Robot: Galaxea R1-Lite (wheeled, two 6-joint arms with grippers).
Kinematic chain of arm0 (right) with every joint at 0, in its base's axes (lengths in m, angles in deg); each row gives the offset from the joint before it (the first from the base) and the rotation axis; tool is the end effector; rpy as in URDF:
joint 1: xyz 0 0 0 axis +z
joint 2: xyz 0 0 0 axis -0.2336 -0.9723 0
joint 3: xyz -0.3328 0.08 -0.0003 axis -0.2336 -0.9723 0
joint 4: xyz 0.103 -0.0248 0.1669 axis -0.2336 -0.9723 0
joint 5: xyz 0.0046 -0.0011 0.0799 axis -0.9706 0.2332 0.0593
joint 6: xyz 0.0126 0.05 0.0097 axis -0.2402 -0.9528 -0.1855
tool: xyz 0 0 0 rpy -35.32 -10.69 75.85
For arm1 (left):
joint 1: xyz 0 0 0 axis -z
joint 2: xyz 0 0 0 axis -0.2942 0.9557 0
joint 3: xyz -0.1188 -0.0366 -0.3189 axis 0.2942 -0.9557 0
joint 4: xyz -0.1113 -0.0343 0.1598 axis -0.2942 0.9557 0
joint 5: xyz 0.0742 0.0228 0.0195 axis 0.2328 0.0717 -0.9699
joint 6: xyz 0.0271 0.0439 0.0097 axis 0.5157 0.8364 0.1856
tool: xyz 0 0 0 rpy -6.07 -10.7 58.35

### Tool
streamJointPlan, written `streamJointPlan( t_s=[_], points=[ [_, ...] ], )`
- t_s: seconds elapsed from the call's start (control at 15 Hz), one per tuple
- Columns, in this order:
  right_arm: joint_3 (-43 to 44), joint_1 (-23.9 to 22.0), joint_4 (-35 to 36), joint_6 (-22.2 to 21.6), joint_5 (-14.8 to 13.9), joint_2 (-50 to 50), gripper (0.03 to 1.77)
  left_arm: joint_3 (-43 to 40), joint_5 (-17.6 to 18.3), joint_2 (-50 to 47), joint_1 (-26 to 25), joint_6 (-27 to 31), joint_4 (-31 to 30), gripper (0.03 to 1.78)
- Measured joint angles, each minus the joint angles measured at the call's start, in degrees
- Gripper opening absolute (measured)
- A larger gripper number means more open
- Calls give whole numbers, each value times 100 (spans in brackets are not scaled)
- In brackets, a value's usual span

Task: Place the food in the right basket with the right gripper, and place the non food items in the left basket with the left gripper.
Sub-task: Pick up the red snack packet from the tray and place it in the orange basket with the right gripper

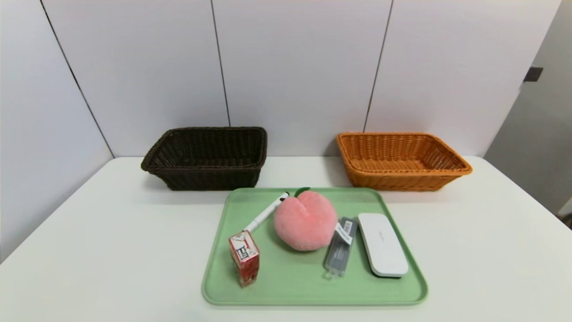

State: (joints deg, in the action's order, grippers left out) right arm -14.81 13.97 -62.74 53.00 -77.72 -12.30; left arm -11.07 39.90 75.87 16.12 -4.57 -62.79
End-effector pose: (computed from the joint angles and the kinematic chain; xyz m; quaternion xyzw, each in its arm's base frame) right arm -0.0319 0.0012 0.1654 -0.0152 0.0281 0.0182 0.9993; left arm -0.0558 -0.0007 0.1444 -0.0126 0.0874 0.0138 0.9960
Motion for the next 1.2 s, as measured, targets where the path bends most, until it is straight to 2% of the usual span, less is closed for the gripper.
streamJointPlan(
  t_s=[0.27,0.53,0.8,1.0,1.2],
  points=[
    [706,11,-39,-7,2,-1349,170,995,9,1195,-5,-61,367,169],
    [1198,13,-80,-7,33,-2588,170,1769,35,2481,-5,-466,419,169],
    [1508,20,-714,22,127,-3301,170,2372,73,3495,6,-535,474,169],
    [1744,68,-1224,128,134,-3621,170,2731,399,4166,143,-466,542,169],
    [1935,85,-1276,106,230,-4001,170,2877,691,4708,283,-315,581,169]
  ],
)
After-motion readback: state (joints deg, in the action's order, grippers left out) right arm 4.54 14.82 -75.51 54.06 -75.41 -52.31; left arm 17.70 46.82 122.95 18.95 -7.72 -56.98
